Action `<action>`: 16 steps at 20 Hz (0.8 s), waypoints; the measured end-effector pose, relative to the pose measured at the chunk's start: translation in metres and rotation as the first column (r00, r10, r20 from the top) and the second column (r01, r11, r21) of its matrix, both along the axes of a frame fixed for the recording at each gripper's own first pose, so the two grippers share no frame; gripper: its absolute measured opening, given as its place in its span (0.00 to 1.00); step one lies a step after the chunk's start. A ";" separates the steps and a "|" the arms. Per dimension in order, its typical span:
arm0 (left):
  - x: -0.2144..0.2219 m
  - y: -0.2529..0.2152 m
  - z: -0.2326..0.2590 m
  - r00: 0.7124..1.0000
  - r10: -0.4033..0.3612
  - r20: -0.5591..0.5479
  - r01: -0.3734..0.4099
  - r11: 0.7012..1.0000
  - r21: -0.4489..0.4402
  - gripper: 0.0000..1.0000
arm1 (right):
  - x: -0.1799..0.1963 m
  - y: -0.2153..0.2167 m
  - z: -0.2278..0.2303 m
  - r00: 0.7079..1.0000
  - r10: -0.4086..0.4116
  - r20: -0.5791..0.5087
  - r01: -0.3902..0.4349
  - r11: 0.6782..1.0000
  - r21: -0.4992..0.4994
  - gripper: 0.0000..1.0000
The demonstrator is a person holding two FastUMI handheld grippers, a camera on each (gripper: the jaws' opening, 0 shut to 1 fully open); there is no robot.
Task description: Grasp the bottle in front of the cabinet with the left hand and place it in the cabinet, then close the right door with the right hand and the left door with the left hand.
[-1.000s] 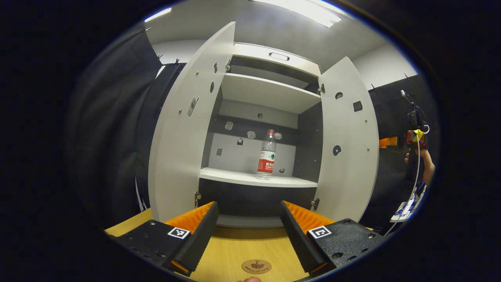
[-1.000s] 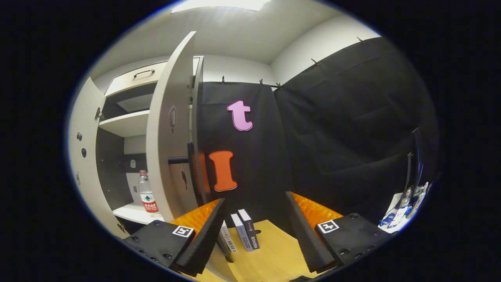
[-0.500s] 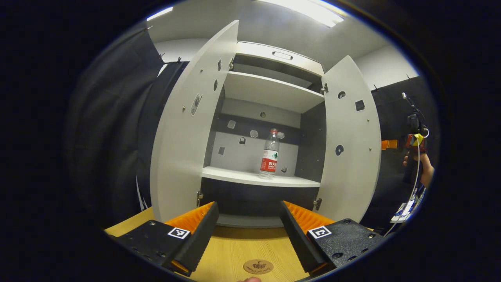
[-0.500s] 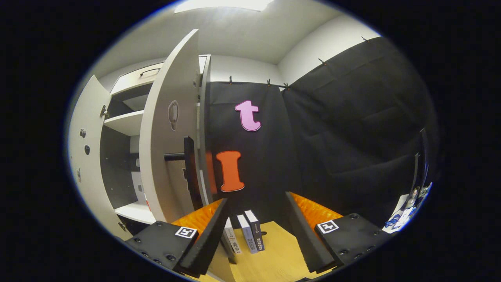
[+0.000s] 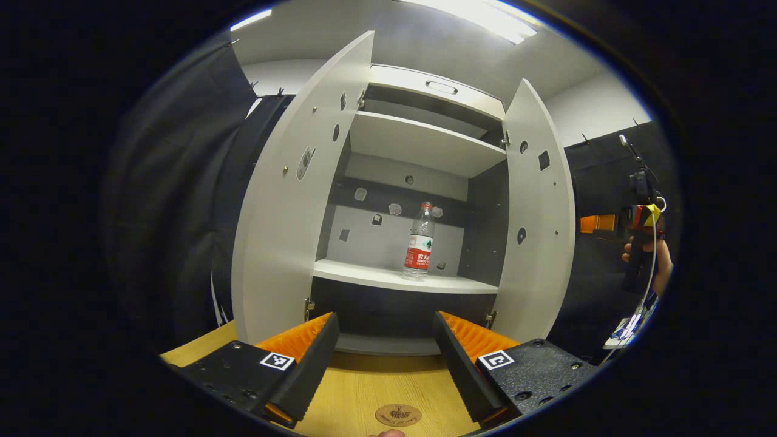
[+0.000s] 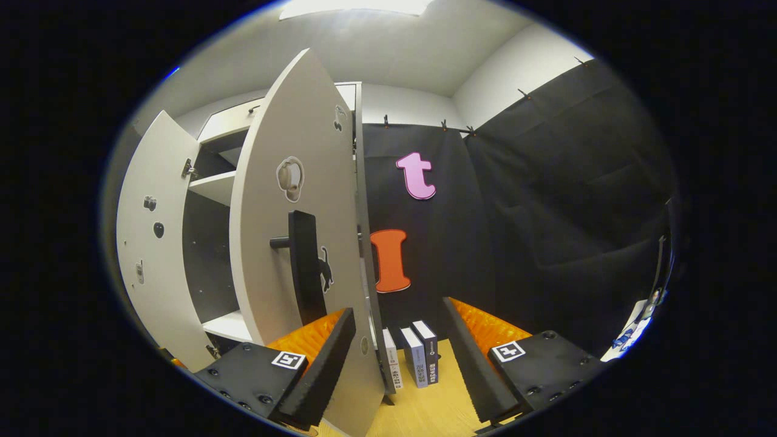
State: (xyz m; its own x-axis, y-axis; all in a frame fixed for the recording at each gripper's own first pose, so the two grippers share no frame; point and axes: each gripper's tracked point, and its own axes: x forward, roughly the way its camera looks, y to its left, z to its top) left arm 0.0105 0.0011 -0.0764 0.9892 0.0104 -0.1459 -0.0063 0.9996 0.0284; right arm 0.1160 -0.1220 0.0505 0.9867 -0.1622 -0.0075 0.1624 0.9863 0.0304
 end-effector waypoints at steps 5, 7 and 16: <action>-0.004 0.011 0.003 1.000 0.029 0.004 -0.029 1.000 0.000 0.95 | 0.008 0.024 -0.003 0.999 0.047 -0.008 -0.047 0.999 0.015 0.96; -0.007 0.016 0.004 0.999 0.046 0.011 -0.046 0.999 0.000 0.95 | 0.010 0.031 -0.004 0.998 0.058 -0.011 -0.058 0.998 0.019 0.96; -0.015 0.039 0.015 0.995 0.098 0.031 -0.099 0.995 0.025 0.95 | 0.025 0.058 -0.005 0.995 0.103 -0.020 -0.103 0.995 0.007 0.97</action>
State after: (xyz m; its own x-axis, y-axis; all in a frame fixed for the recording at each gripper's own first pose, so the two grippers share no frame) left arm -0.0049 0.0406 -0.0616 0.9871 0.1112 -0.1150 -0.1056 0.9930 0.0534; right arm 0.1409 -0.0644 0.0455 0.9978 -0.0600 -0.0282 0.0610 0.9976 0.0341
